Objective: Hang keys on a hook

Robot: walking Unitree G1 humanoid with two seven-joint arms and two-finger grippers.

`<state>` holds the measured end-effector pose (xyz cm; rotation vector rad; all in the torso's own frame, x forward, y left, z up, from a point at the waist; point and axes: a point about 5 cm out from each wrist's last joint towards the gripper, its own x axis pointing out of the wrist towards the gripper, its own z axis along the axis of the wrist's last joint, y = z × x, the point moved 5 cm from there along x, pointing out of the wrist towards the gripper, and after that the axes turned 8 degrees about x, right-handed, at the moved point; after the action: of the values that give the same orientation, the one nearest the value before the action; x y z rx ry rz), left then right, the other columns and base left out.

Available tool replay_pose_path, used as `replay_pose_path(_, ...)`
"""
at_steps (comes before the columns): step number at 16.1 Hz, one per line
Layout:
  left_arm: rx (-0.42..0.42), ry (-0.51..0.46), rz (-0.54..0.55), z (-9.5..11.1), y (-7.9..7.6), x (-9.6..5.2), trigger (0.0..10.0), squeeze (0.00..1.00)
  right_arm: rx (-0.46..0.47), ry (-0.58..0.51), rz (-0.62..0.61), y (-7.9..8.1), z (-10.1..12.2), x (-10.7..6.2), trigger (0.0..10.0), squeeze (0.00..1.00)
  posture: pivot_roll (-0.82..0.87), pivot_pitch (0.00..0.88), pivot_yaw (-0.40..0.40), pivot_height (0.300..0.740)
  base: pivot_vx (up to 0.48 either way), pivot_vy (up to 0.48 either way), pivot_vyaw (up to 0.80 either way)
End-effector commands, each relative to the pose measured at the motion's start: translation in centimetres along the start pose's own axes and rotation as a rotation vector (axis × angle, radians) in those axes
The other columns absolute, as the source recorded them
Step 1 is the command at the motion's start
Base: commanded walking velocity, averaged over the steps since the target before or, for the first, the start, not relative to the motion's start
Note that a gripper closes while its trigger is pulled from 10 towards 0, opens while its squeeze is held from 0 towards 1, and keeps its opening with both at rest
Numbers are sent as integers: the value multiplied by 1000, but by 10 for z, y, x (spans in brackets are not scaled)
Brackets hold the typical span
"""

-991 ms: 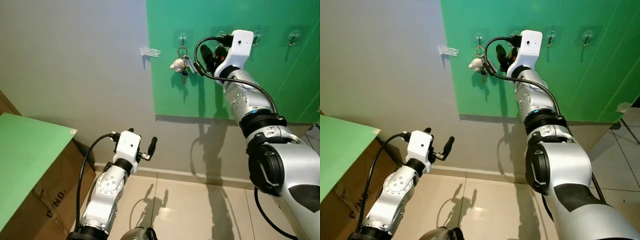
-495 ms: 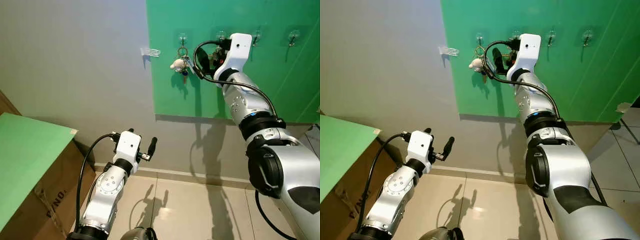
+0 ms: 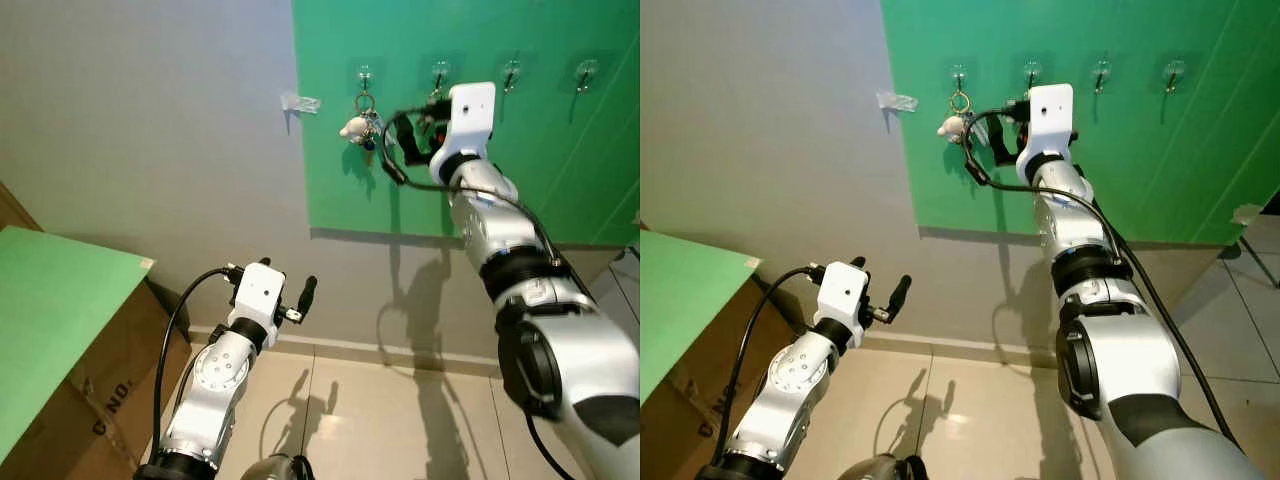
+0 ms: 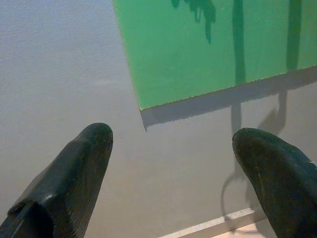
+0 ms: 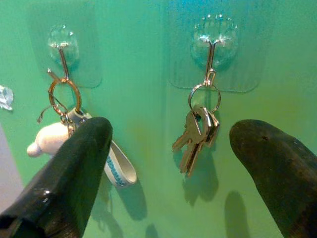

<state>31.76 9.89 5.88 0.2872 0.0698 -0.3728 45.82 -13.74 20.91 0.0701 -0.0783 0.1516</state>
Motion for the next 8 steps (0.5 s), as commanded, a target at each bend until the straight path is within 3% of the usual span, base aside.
replay_pose_path(1,16,1,-5,1,1,0,10000,0,-49,-48,-19,-5,7,-4,10000,529,-171,0,76,740,0,0,0)
replay_pose_path(2,21,7,-5,0,1,0,10000,0,-99,-61,-52,-12,-1,-15,10000,0,-171,0,75,740,0,0,0)
replay_pose_path(5,9,17,1,-4,3,-3,10000,0,-153,-63,-109,-27,-19,-34,10000,0,-178,0,78,740,0,0,0)
replay_pose_path(6,-47,21,22,-8,5,-9,10000,0,-143,-29,-130,-40,-61,-73,10000,0,-194,0,89,740,0,0,0)
replay_pose_path(8,-118,43,72,-19,11,-19,10000,0,-83,4,-68,-40,-102,-134,10000,0,-205,1,100,740,0,0,0)
